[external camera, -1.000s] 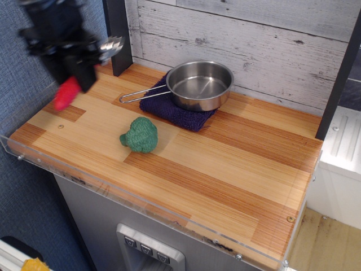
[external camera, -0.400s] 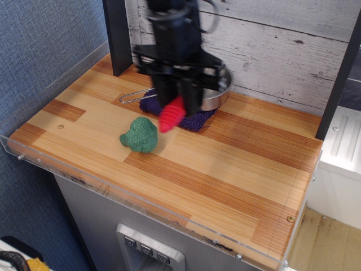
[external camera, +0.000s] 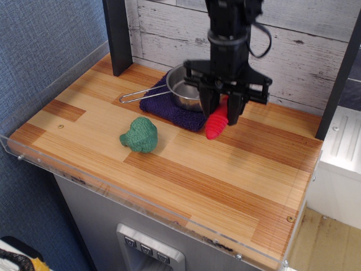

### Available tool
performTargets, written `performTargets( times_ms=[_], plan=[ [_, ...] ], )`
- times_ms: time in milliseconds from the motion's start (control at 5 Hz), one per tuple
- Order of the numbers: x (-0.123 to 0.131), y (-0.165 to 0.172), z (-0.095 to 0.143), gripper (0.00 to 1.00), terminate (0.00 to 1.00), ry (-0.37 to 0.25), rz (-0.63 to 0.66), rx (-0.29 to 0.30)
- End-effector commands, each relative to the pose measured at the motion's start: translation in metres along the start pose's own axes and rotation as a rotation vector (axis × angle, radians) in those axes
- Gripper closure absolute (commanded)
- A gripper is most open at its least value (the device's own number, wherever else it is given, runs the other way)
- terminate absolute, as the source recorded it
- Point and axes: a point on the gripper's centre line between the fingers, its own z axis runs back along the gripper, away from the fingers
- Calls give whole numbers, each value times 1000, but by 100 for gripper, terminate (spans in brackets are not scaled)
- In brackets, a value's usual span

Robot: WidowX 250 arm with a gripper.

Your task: Put the fork on the other side of the table near the edge.

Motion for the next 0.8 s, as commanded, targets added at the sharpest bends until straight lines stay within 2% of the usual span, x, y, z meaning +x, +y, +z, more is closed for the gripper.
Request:
performTargets(
  times_ms=[0,200,400,600],
  plan=[
    [21,-32,-21,100,0,-16,-66,-19],
    [15,-55,-34,100,0,-1,-117,-47],
    [13,-69,-36,100,0,2,-144,-29],
    [13,-66,-46,0,0,53,-93,-34]
  ],
)
